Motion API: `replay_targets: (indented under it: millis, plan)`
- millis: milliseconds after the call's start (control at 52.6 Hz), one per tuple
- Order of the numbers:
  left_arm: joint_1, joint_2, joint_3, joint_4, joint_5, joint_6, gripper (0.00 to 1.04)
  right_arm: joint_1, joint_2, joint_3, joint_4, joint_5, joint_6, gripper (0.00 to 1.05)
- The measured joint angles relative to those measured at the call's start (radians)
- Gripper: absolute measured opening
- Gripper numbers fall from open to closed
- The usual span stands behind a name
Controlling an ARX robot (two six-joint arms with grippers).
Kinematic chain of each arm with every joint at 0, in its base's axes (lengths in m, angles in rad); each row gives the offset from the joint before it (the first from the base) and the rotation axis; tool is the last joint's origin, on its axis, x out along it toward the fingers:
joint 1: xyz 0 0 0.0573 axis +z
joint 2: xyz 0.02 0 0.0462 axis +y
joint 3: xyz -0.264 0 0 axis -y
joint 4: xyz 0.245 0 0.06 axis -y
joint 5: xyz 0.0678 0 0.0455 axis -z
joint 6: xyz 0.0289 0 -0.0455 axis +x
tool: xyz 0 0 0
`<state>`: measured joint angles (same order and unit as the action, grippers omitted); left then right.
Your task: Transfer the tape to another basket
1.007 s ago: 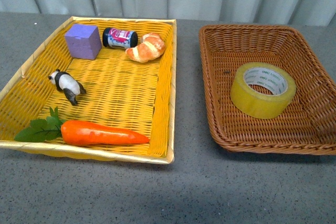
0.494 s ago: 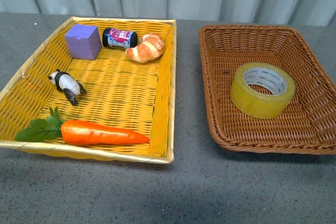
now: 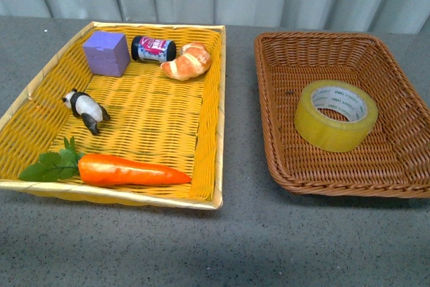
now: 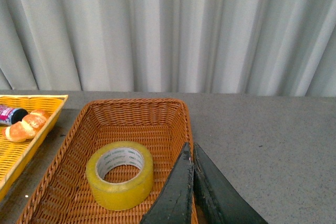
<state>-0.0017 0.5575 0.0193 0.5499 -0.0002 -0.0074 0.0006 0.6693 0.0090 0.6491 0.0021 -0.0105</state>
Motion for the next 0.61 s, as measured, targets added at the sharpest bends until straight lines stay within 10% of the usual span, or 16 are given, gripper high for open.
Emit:
replay_targets:
  millis: [608]
  plan:
    - [0.0,-0.303,-0.001,-0.291,0.0,0.0,0.04,0.0,-0.358,-0.004,-0.335,0.0,0.0,0.01]
